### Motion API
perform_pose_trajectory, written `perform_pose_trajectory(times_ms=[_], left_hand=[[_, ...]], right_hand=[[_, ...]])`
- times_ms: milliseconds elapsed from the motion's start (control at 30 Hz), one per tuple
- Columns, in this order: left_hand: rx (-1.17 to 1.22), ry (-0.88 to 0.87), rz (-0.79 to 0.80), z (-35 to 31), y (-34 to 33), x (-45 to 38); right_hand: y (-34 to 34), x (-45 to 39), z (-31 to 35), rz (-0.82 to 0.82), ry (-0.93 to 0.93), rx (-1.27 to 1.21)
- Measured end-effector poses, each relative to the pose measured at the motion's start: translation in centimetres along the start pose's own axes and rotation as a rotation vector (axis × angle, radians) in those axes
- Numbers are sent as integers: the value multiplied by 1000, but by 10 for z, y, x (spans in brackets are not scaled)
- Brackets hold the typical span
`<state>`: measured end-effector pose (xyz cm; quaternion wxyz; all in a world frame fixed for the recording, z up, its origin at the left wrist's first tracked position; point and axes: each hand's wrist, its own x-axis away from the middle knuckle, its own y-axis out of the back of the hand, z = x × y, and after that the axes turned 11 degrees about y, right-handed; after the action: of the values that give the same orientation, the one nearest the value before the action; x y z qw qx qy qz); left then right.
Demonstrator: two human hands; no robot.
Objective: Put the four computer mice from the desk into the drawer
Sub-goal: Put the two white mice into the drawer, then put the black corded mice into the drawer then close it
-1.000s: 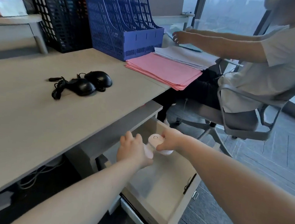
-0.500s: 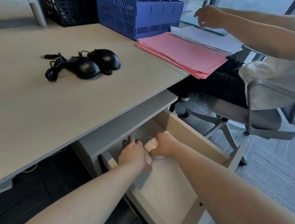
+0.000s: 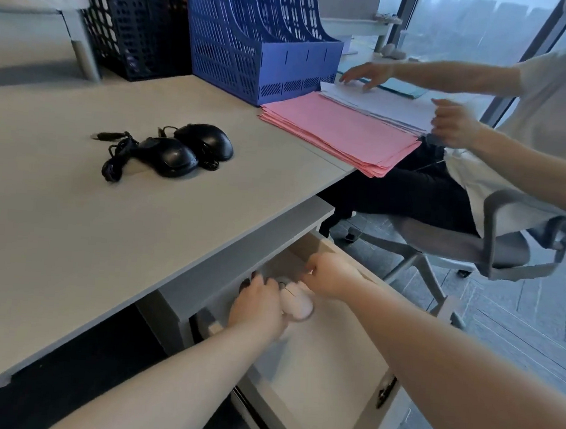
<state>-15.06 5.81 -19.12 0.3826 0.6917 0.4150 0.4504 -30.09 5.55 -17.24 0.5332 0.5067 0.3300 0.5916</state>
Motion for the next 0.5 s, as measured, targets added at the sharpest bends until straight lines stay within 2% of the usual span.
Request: perform_pose_trajectory(times_ms=[167,333,400,500], left_hand=[[15,-106,-62,-13,70,16],[145,-146,-260,-18,143,25],[195,-132,-350,-13,162,22],[224,-84,-465,4,183,11]], right_hand=[[47,11,35,-423,53,-55],[89,11,77,-656,120,-100],[99,4,89,-686,148,-150],[105,-17,105,-564,204,-154]])
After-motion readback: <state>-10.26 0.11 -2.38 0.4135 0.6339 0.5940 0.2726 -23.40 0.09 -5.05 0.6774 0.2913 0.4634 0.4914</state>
